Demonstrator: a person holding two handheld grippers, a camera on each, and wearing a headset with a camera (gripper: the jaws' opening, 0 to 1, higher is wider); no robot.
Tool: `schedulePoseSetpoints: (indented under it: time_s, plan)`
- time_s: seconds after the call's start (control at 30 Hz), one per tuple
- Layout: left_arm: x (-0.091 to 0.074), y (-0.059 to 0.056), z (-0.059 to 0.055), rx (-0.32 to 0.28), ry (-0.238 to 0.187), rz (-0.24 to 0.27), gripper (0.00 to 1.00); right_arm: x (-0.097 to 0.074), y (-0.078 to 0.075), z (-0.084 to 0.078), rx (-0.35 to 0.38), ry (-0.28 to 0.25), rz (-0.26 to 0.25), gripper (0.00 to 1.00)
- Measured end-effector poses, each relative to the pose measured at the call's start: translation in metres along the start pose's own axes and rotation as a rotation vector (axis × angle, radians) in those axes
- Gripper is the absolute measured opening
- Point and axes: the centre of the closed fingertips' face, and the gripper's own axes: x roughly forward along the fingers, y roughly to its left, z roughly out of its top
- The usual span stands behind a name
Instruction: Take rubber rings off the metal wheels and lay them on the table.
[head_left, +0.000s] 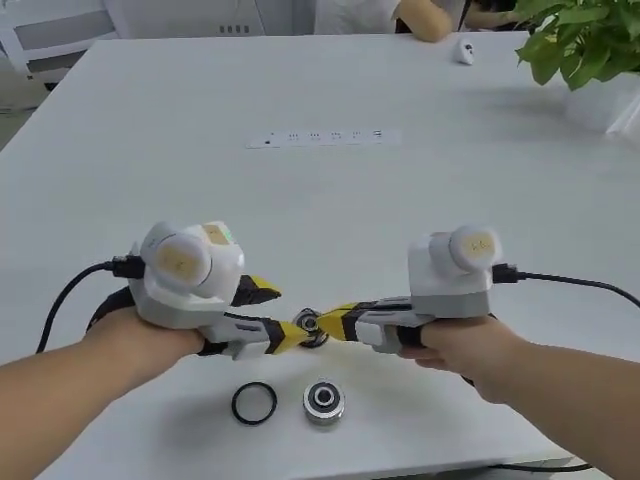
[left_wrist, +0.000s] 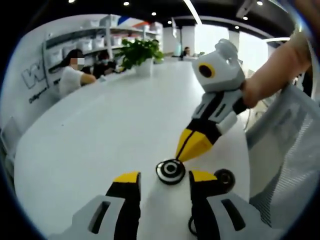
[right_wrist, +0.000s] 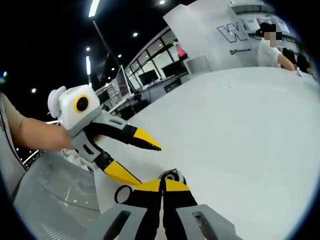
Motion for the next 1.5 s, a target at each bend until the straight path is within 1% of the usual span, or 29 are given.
schedulePoseSetpoints:
  time_s: [0.1, 0.27, 0.43, 0.5, 0.6, 0.77, 0.83, 0.97, 1.1, 1.27, 1.37, 1.5]
  plan:
    - [-0.008, -0.001, 0.002, -0.019, -0.015, -0.006, 0.48, 0.0, 0.001, 0.0, -0.002, 0.002, -0.001, 0.0]
    - [-0.019, -0.005, 0.003, -0.018, -0.029, -0.016, 0.55, 0.0, 0.002, 0.001, -0.007, 0.002, 0.001, 0.0]
    - [-0.031, -0.012, 0.006, -0.025, -0.05, -0.031, 0.63, 0.0, 0.002, 0.004, -0.01, -0.003, 0.003, 0.0]
    - [-0.035, -0.014, 0.007, -0.023, -0.056, -0.031, 0.65, 0.0, 0.003, 0.005, -0.01, -0.004, 0.004, 0.0]
    - [-0.044, -0.018, 0.009, -0.028, -0.07, -0.037, 0.69, -0.001, 0.004, 0.005, -0.011, -0.005, 0.006, 0.0]
    - [-0.058, -0.022, 0.009, -0.033, -0.077, -0.039, 0.76, -0.001, 0.01, 0.01, -0.011, -0.011, 0.022, 0.0]
    - [-0.064, -0.023, 0.008, -0.031, -0.08, -0.037, 0.77, 0.0, 0.014, 0.011, -0.015, -0.011, 0.029, 0.0]
    - [-0.076, -0.023, 0.006, -0.031, -0.085, -0.027, 0.8, 0.001, 0.022, 0.014, -0.019, -0.015, 0.048, 0.0]
    - [-0.086, -0.025, 0.001, -0.037, -0.08, -0.026, 0.82, 0.002, 0.03, 0.016, -0.023, -0.017, 0.068, 0.0]
    - [-0.096, -0.025, -0.006, -0.044, -0.077, -0.018, 0.84, 0.002, 0.04, 0.015, -0.028, -0.009, 0.09, 0.0]
    - [-0.102, -0.024, -0.011, -0.041, -0.063, -0.005, 0.85, 0.002, 0.044, 0.015, -0.029, -0.003, 0.102, 0.0]
    - [-0.11, -0.023, -0.013, -0.043, -0.065, 0.003, 0.86, 0.005, 0.052, 0.013, -0.024, 0.007, 0.125, 0.0]
